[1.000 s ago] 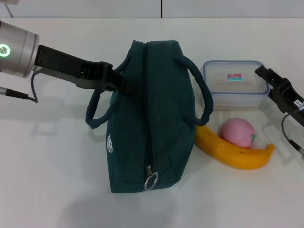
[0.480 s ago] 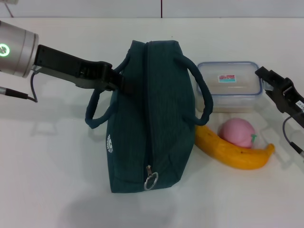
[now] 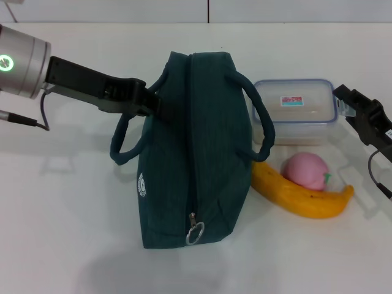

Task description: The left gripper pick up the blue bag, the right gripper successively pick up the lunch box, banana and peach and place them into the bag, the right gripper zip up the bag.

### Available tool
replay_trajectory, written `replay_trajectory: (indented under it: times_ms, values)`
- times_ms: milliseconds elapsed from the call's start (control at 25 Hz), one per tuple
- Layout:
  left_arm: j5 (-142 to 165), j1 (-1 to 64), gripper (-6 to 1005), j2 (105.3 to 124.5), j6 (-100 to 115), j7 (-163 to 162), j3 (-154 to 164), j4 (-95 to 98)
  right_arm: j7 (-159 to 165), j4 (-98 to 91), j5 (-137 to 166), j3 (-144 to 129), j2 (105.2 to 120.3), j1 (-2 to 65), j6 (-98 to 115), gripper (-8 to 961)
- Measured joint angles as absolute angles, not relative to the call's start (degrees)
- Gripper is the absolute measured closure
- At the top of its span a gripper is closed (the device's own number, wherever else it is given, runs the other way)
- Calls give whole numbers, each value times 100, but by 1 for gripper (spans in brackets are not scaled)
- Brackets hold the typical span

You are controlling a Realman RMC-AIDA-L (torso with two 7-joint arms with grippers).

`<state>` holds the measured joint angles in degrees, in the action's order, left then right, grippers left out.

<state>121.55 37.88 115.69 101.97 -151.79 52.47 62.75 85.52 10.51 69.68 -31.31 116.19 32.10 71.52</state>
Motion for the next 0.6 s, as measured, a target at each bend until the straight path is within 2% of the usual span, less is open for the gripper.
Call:
replay_trajectory:
  times_ms: [200, 600]
  values:
    - [12155, 3779, 937, 11572, 10202, -15184, 5247, 6275, 8562, 1055, 6966, -3127, 11619, 3183, 7166, 637]
    - [12155, 3761, 937, 11642, 10341, -15159, 5257, 6275, 8570, 1064, 6961, -3129, 11619, 3129, 7190, 810]
